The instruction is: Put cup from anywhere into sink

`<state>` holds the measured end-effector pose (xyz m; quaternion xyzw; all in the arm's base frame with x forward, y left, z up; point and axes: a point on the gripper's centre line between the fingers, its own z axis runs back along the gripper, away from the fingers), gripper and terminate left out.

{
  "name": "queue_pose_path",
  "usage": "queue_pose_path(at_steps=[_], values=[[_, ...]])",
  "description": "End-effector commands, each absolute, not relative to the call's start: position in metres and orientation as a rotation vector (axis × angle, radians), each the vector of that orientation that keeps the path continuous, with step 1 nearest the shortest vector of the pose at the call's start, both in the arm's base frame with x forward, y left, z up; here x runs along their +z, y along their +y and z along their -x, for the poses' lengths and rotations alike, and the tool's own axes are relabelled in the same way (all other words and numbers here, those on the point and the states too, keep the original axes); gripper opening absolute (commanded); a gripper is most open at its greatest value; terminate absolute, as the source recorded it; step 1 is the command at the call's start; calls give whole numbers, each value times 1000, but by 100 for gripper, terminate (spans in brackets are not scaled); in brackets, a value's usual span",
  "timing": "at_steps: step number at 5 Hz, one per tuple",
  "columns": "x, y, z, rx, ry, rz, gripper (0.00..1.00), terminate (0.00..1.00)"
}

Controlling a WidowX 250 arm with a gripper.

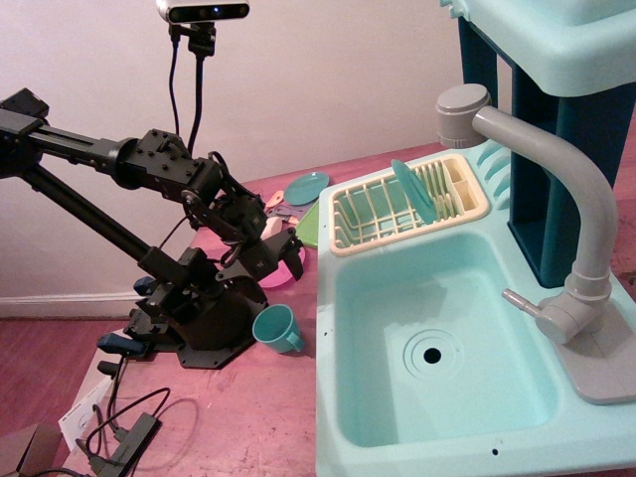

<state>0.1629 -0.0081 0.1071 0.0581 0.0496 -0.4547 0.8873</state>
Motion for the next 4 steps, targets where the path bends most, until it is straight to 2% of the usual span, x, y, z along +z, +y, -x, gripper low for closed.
queue_pose_path(at_steps=[1, 3, 4], values=[[107, -8, -163, -945, 103, -121, 100, 0], [82, -22, -164, -1021, 171, -59, 100, 0], [72, -29, -162, -1037, 175, -38, 100, 0]])
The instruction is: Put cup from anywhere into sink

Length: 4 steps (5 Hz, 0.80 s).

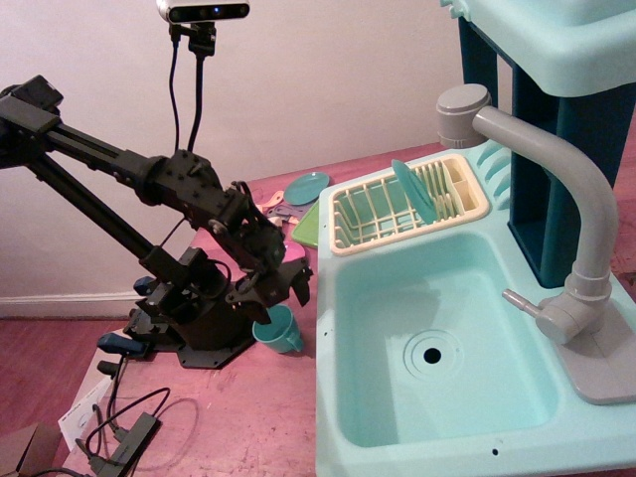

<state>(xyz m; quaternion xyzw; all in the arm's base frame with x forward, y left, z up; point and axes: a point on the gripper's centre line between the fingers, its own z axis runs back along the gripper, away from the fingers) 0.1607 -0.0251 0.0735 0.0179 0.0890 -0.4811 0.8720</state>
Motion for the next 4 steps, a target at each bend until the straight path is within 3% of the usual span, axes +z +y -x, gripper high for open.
queue_pose_path(at_steps=[1, 4], values=[[62, -33, -163, -1059, 180, -32, 100, 0], [32, -31, -124, -1001, 109, -7, 100, 0]])
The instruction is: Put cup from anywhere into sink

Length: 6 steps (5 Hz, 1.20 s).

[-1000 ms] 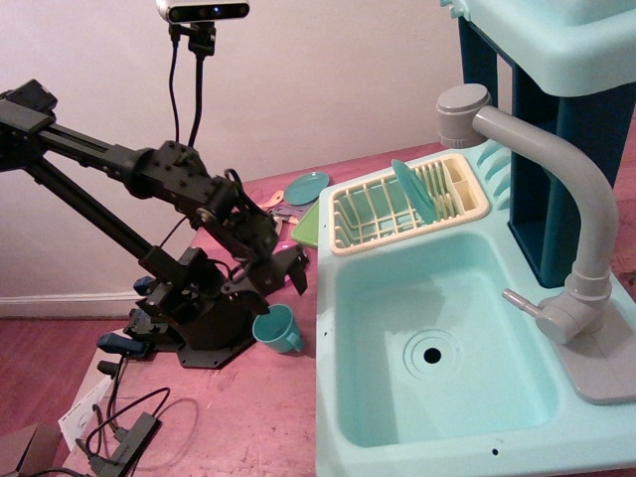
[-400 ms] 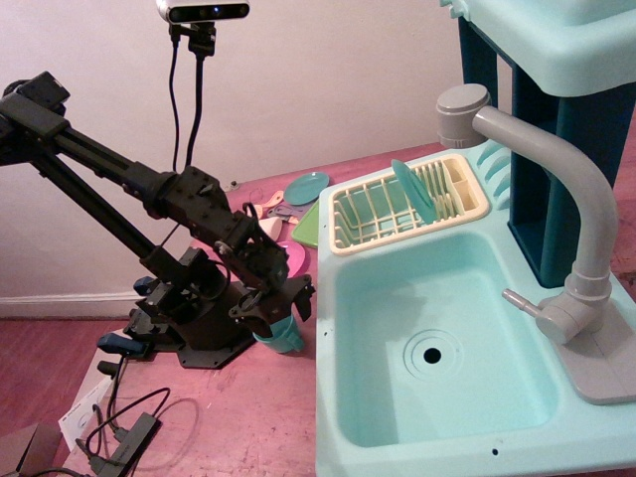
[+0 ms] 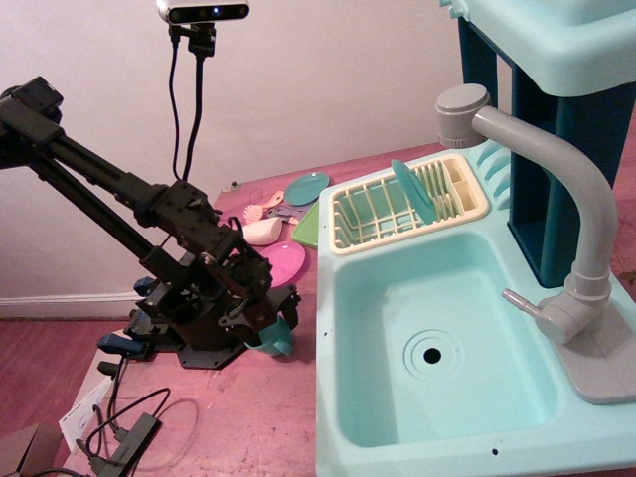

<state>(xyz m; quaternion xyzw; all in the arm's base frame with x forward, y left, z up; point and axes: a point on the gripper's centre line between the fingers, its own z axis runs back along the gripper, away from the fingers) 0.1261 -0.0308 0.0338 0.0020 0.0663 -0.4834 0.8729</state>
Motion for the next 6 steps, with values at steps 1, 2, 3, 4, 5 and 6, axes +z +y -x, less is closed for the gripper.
queue_pose_path(at_steps=[1, 2, 3, 4, 5, 6], values=[[36, -31, -129, -1006, 140, -15, 0, 0], [41, -28, -143, -1044, 135, -33, 0, 0], [43, -29, -155, -1051, 126, -38, 0, 0], [43, -29, -169, -1083, 120, -40, 0, 0], [43, -30, -177, -1099, 115, -43, 0, 0], [56, -25, -181, -1104, 107, -41, 0, 0]])
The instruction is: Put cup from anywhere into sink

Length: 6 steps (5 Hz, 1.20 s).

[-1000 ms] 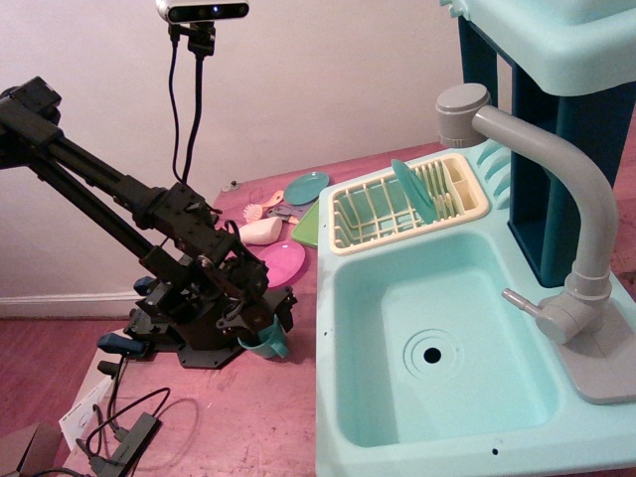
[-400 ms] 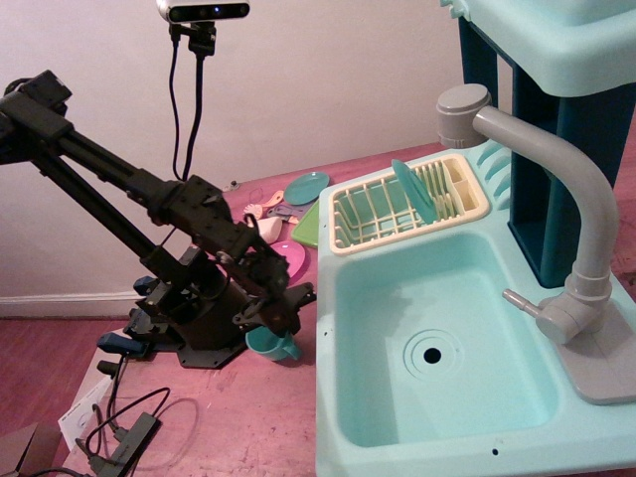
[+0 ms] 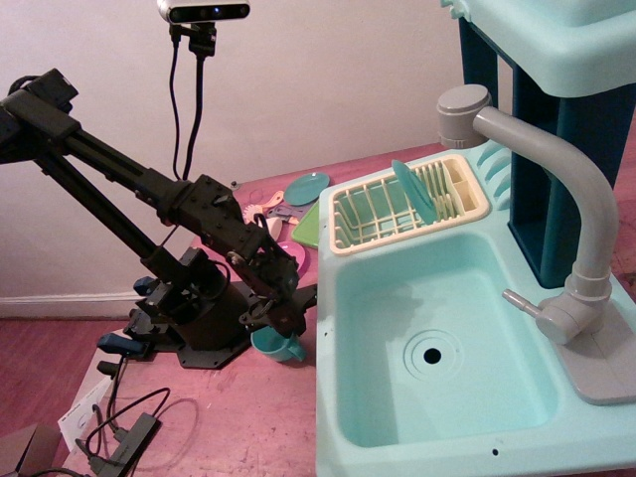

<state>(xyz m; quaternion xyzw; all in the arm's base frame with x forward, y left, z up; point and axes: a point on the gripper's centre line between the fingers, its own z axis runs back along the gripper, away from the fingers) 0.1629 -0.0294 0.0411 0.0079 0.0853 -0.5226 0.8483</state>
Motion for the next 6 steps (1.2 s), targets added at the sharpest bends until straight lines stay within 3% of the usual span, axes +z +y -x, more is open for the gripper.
queue_pose_path(at_steps=[1, 2, 4, 5, 6], values=[[105, -7, -182, -1091, 107, -68, 0, 0], [138, -1, -182, -1090, 130, -101, 0, 0], [174, 5, -206, -1137, 93, -87, 0, 0], [185, 8, -236, -1190, 33, -90, 0, 0], [198, 0, -282, -1212, 7, -188, 0, 0]])
